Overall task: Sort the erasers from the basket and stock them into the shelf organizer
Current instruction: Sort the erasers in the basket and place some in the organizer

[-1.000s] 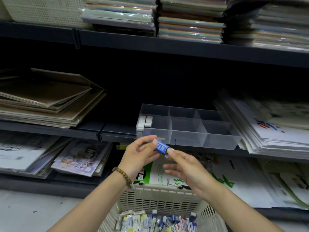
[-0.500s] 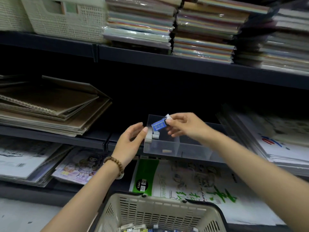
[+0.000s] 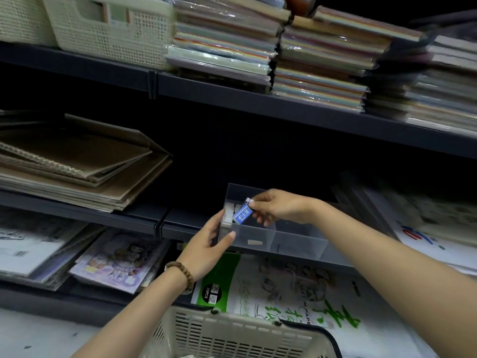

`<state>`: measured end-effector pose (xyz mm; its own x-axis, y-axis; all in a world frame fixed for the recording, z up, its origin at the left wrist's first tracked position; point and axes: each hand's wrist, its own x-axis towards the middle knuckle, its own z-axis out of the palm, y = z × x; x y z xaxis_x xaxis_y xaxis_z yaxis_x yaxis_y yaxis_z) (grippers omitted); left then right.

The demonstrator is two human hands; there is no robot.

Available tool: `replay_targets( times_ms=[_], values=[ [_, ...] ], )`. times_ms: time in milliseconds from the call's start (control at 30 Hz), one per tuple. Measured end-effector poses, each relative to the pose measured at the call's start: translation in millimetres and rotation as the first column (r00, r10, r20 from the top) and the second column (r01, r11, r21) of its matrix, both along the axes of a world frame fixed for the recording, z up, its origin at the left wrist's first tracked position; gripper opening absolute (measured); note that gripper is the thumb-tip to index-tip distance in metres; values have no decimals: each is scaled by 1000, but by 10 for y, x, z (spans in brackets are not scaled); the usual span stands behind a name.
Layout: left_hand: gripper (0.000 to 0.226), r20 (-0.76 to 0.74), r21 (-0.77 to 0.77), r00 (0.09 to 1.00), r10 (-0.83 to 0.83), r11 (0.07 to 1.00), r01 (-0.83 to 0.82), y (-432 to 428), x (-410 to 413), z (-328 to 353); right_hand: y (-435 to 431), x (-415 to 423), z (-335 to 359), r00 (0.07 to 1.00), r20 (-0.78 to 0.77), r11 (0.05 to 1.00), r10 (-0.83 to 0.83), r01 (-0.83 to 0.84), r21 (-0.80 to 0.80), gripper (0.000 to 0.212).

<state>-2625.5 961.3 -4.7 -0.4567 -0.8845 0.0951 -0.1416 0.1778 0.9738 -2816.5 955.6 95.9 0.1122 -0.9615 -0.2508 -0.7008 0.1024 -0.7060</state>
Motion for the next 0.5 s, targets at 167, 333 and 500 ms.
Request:
replay_targets(
  times_ms=[167,333,500],
  values=[
    [64,7,-3,1000,9,1000,-9,-6,1,-21,-28,-11,-44,999,-32,999,-8,7,-48,32],
    [65,16,-5,1000,15,1000,-15,-2,2,-15,-10,43,-68,981,-188,973,47,-87,-213,28],
    [64,26,-19,999,26,999,-26,18,5,12,37,63,-56,936,-345,950,74,-171,-260,21]
  ],
)
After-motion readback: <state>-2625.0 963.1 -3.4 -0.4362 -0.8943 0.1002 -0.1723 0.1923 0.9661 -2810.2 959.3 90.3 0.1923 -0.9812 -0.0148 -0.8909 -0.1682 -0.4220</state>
